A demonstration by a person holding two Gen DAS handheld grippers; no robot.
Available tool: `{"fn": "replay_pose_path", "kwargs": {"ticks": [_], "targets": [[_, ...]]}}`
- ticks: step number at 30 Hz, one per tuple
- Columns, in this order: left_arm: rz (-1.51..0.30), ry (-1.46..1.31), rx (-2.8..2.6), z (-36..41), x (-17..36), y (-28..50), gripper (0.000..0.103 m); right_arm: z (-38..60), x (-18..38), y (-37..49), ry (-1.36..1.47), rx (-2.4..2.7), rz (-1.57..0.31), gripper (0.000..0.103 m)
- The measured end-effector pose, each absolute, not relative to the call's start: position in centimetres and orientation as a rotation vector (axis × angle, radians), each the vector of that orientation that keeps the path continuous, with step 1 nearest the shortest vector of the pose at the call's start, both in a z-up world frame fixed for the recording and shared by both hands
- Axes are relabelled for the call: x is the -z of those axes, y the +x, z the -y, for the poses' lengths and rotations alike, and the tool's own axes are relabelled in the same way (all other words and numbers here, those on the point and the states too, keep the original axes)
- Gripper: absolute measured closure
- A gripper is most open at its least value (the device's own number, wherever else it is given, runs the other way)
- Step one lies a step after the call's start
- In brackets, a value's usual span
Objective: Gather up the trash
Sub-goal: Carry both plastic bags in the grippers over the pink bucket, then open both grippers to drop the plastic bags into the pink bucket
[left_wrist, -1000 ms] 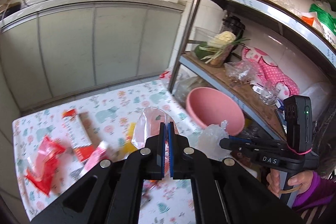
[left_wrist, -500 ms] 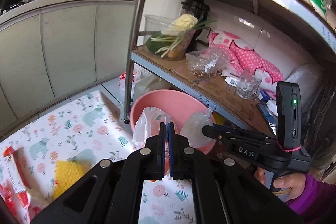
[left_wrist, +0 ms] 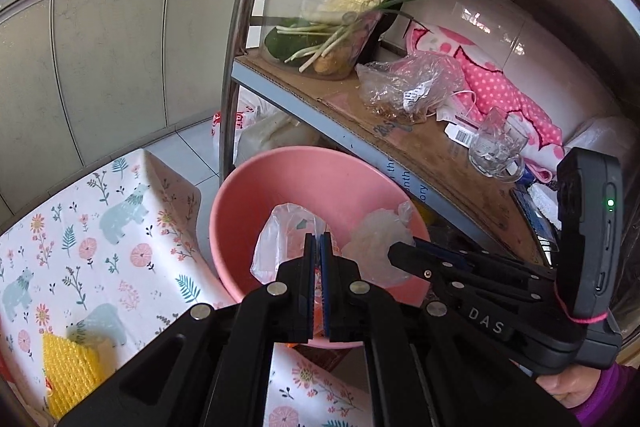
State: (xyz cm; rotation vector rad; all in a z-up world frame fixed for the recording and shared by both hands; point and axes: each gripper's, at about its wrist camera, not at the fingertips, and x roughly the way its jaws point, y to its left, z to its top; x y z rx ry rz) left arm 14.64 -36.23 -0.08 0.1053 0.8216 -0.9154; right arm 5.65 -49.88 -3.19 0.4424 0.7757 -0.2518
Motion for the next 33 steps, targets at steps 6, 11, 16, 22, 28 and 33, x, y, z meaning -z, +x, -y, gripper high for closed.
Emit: {"fn": "replay_pose_path", "kwargs": {"ticks": [6, 11, 16, 22, 28, 33], "targets": [[-0.833, 0.104, 0.901, 37.0, 0.5, 14.8, 0.097, 50.3, 3.8, 6.2, 0.423, 0.288, -0.798, 0.082], [-0.83, 0.08, 0.911, 36.7, -0.3, 14.9, 0.076, 50.4, 4.3, 6.3, 0.424, 0.288, -0.818, 0.077], [-0.821, 0.067, 0.899, 35.9, -0.9, 14.9, 0.072, 50.2, 4.4, 6.1, 0.414, 0.281, -0.819, 0.073], [-0.817, 0.063, 0.884, 35.1, -1.4, 14.5, 0.06, 50.2, 4.2, 6.1, 0.41, 0.272, -0.811, 0.072], [-0.8, 0.056, 0.831, 34.2, -2.1, 13.2, 0.054, 49.1, 3.2, 5.2, 0.411, 0.233, -0.778, 0.072], [-0.787, 0.069, 0.812, 32.9, -2.5, 11.4, 0.054, 47.1, 2.6, 4.3, 0.382, 0.182, -0.779, 0.072]]}}
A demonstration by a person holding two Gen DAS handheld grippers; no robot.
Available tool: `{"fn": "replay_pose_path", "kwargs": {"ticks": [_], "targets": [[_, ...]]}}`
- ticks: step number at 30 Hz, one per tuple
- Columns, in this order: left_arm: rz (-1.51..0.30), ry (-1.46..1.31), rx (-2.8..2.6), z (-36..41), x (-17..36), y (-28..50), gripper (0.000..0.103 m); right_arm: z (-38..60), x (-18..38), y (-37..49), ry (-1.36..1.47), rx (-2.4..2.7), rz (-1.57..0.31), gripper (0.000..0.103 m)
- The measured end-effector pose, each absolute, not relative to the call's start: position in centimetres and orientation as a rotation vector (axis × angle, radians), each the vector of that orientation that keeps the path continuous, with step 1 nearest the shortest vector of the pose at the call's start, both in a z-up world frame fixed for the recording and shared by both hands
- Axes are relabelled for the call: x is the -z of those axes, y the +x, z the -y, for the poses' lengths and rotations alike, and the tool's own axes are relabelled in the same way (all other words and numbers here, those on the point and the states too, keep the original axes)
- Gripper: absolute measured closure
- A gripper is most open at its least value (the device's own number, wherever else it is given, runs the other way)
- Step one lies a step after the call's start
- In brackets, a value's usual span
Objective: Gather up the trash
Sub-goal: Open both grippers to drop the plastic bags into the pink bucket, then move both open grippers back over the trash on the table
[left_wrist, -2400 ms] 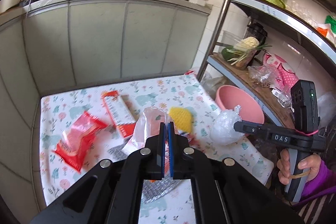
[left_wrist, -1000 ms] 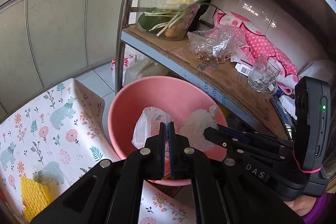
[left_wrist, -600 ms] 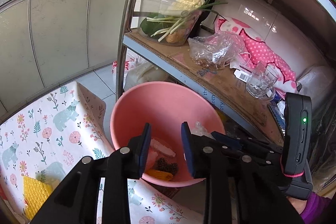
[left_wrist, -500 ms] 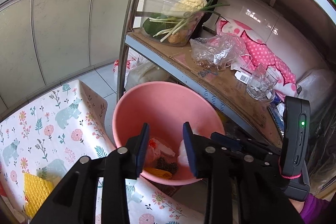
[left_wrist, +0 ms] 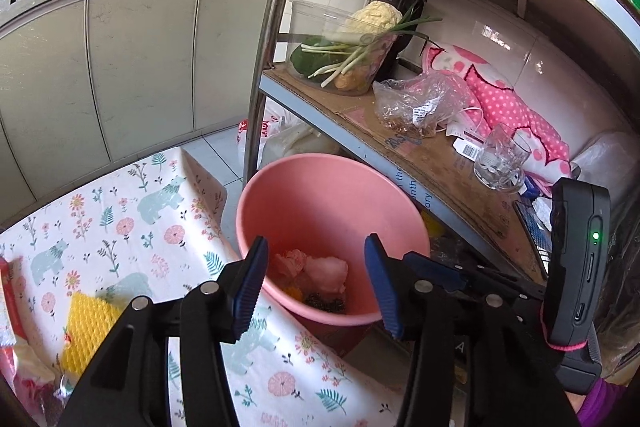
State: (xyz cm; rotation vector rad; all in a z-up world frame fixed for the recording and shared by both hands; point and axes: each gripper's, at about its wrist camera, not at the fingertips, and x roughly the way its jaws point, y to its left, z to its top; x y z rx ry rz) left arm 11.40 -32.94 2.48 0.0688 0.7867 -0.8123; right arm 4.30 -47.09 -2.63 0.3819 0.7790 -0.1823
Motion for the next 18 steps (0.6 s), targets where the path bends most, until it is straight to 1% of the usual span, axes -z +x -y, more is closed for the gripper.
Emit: {"fn": "replay_pose_path", "kwargs": {"ticks": [12, 18], "targets": [[-0.744, 0.104, 0.784, 27.6, -3.9, 8.3, 0.054, 42.3, 0.6, 2.4, 0.34, 0.068, -0.769, 0.072], [-0.73, 0.092, 0.755, 23.9, -4.4, 7.1, 0.054, 39.7, 0.7, 2.5, 0.326, 0.006, -0.797, 0.072]]}}
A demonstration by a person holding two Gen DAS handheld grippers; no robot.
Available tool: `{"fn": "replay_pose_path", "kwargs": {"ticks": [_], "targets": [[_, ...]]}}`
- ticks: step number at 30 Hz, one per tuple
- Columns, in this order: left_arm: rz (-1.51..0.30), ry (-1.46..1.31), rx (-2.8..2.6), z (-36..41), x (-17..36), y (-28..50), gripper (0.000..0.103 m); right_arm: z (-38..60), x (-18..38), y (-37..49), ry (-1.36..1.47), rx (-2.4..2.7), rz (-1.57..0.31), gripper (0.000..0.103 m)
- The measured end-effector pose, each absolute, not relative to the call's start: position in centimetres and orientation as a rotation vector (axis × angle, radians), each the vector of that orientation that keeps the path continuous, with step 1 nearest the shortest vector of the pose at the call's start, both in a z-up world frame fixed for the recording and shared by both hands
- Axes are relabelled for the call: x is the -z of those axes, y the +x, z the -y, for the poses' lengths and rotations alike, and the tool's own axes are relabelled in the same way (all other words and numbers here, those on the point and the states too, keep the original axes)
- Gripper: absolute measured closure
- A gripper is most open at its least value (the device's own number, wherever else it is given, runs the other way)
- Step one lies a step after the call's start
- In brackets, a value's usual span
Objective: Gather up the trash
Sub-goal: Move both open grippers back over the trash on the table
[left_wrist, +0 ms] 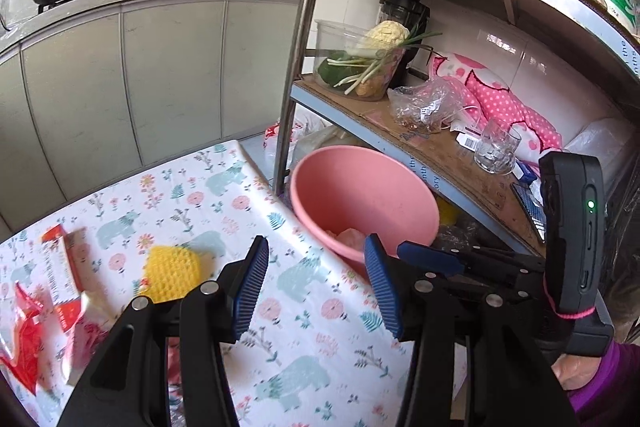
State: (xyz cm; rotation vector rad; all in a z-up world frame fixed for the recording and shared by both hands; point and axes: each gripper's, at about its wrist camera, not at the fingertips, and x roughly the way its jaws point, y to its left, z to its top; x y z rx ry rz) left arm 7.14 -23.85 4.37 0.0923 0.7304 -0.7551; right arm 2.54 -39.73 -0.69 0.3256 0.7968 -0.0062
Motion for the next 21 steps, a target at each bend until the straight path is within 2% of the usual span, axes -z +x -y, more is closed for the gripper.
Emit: {"fn": "replay_pose_path", "kwargs": {"ticks": [13, 21], "targets": [[-0.695, 0.115, 0.623, 14.8, -3.6, 5.0, 0.054, 34.1, 1.8, 3.5, 0.288, -0.104, -0.869, 0.072], [-0.747, 0.081, 0.49, 7.8, -1.9, 5.3, 0.054, 30.5, 2.2, 4.2, 0.262, -0.19, -0.905, 0.072]]}}
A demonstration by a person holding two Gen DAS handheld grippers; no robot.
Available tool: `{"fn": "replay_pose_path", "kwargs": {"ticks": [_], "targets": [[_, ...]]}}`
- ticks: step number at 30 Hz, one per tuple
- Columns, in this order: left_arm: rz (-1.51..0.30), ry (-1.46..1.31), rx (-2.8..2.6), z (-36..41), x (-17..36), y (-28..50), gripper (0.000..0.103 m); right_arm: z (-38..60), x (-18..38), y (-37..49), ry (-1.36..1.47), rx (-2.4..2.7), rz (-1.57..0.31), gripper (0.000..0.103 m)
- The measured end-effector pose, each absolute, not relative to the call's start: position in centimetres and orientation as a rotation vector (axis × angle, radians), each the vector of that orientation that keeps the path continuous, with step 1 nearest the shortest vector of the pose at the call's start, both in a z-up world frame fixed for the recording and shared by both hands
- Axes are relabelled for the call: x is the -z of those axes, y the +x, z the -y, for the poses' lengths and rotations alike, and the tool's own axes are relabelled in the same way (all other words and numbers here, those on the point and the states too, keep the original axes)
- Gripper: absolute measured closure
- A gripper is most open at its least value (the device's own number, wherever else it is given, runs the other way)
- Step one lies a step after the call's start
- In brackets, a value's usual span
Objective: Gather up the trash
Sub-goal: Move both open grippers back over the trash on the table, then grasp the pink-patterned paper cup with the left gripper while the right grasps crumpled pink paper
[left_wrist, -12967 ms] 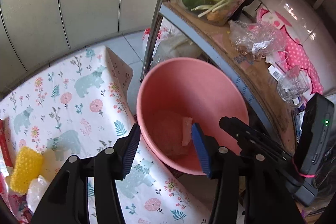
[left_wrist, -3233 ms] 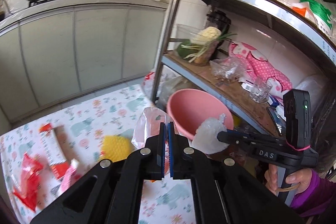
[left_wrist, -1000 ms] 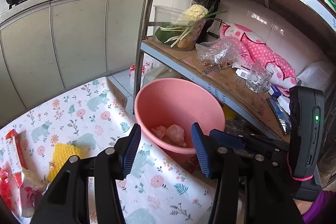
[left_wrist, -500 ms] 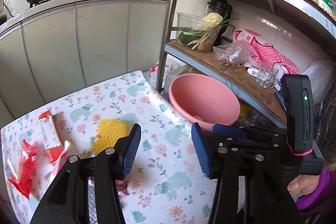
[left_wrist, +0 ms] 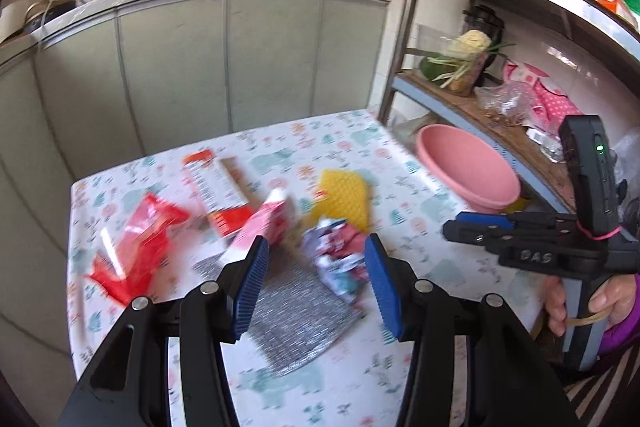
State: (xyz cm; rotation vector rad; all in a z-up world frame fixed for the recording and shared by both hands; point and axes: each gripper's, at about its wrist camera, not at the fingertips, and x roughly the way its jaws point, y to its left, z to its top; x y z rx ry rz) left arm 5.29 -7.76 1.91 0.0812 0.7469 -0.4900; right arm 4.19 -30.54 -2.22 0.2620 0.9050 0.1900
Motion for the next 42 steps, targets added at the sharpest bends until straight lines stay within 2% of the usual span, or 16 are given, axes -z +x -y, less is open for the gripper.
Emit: {"fn": "replay_pose_path", "kwargs": {"ticks": [8, 10, 15, 23, 27, 29, 30, 34, 36, 42], "targets": [[-0.783, 0.088, 0.405, 5.1, 0.3, 6.8, 0.054, 28.0, 2.4, 5.0, 0.277, -0.283, -0.935, 0.071], [-0.78, 0.095, 0.412, 5.1, 0.6, 7.3, 0.054, 27.4, 2.2, 5.1, 0.273, -0.306, -0.936, 0.065], [-0.747, 0.138, 0.437, 5.8, 1.3, 8.0, 0.054, 26.0, 2.2, 5.6, 0.238, -0.334, -0.943, 0.063], [-0.741, 0.224, 0.477, 6.8, 2.5, 9.0, 0.066, 23.6, 3.3, 7.2, 0.19, -0.365, -1.003, 0.062], [-0.749, 0.24, 0.468, 6.6, 3.2, 9.4, 0.075, 23.1, 4.0, 7.7, 0.178, -0.355, -1.018, 0.062], [-0.749, 0.223, 0.478, 6.3, 3.1, 9.4, 0.082, 23.2, 4.1, 7.8, 0.189, -0.349, -1.011, 0.062], [-0.747, 0.217, 0.485, 6.2, 3.0, 9.3, 0.089, 23.2, 4.1, 7.8, 0.188, -0.349, -1.011, 0.062], [-0.753, 0.188, 0.491, 5.8, 2.5, 9.0, 0.09, 23.2, 3.8, 7.5, 0.168, -0.351, -0.999, 0.063], [-0.76, 0.157, 0.492, 5.4, 2.2, 8.9, 0.09, 23.5, 3.6, 7.3, 0.176, -0.352, -0.99, 0.071], [-0.76, 0.095, 0.496, 4.7, 1.0, 7.9, 0.09, 24.8, 2.8, 5.8, 0.191, -0.341, -0.955, 0.074]]}}
